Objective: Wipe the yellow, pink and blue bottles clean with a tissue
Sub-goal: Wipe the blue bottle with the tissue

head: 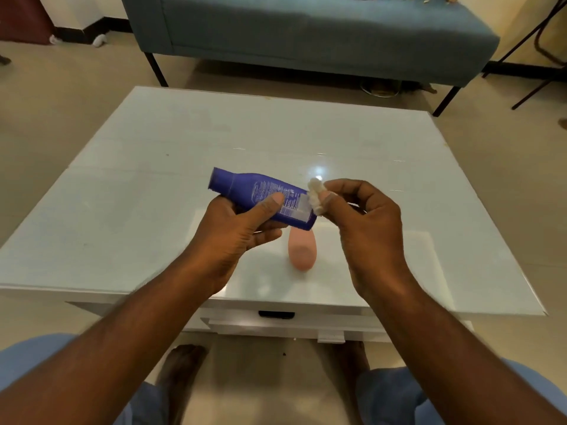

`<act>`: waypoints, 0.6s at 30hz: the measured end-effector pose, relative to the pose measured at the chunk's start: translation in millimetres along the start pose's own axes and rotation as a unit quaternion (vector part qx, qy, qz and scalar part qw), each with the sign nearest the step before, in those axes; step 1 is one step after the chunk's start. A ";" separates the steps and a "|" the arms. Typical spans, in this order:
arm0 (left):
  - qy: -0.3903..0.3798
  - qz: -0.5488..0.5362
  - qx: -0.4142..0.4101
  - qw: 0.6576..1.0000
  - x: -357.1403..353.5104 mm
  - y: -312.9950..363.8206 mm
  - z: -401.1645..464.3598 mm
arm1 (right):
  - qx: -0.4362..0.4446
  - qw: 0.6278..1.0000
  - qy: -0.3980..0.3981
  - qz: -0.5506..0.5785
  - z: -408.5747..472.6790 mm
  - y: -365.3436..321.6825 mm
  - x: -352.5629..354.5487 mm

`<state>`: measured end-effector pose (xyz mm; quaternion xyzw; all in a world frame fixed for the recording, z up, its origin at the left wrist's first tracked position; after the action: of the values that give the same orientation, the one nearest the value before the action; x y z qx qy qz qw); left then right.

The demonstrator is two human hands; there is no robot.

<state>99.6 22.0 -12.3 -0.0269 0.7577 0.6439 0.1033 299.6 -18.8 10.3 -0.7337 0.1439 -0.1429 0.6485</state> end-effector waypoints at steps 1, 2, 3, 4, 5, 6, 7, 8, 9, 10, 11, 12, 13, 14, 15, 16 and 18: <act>-0.007 0.061 -0.006 0.998 3.0 1.5 1.5 | -0.009 0.999 -0.022 -0.029 0.9 3.4 -3.6; -0.017 0.129 -0.009 0.991 7.1 2.8 4.0 | -0.014 0.997 -0.040 -0.062 2.0 5.8 -5.4; -0.027 0.199 -0.009 0.980 11.4 4.0 7.1 | -0.011 0.994 -0.044 -0.095 4.0 4.3 -3.8; -0.035 0.264 -0.007 0.964 16.3 3.5 10.2 | 0.005 0.990 -0.031 -0.139 8.6 0.5 3.1; -0.039 0.320 -0.004 0.946 20.9 2.1 13.4 | 0.030 0.979 -0.010 -0.202 14.1 -6.1 12.0; -0.036 0.366 -0.001 0.930 25.7 -0.8 16.5 | 0.054 0.958 0.005 -0.280 19.6 -11.9 20.5; -0.032 0.402 0.002 0.915 28.5 -4.0 18.8 | 0.065 0.930 0.011 -0.360 24.5 -14.9 27.6; -0.030 0.431 0.004 0.902 29.8 -6.6 20.5 | 0.059 0.901 0.009 -0.430 29.4 -13.4 34.0; -0.031 0.453 0.004 0.891 29.6 -9.9 22.5 | 0.034 0.877 -0.002 -0.479 33.8 -7.0 40.2; -0.031 0.471 0.005 0.882 29.3 -12.8 24.1 | 0.002 0.857 -0.017 -0.515 36.9 2.2 45.3; -0.029 0.485 0.004 0.874 29.3 -15.1 26.0 | -0.027 0.838 -0.032 -0.544 38.2 10.8 48.6; -0.027 0.501 0.003 0.865 29.5 -16.9 28.2 | -0.047 0.823 -0.041 -0.565 37.7 16.2 50.6; -0.025 0.518 0.001 0.855 28.9 -17.6 30.0 | -0.056 0.816 -0.042 -0.573 37.7 18.7 51.7; -0.023 0.533 -0.002 0.846 28.0 -18.9 31.5 | -0.058 0.817 -0.038 -0.572 38.1 19.2 52.9; -0.019 0.543 -0.006 0.840 26.7 -19.7 32.6 | -0.056 0.822 -0.036 -0.566 37.7 18.3 52.7; -0.014 0.548 -0.009 0.836 26.0 -20.7 33.0 | -0.055 0.824 -0.039 -0.562 36.6 18.0 50.7; -0.010 0.551 -0.019 0.835 22.6 -21.9 32.4 | -0.060 0.817 -0.064 -0.570 32.2 20.3 42.9</act>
<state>85.3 52.1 -42.8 0.3989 0.6337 0.6091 -0.2613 351.3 -8.9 -12.7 -0.7292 -0.3335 -0.4311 0.4137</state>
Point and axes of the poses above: each hand's wrist, its own z-axis towards the middle knuckle, its own x-axis out of the back of the hand, y = z × x, the point moved 9 cm from there along z, towards the middle knuckle, and after that the axes turned 5 degrees about -x, right-handed, at the moved point
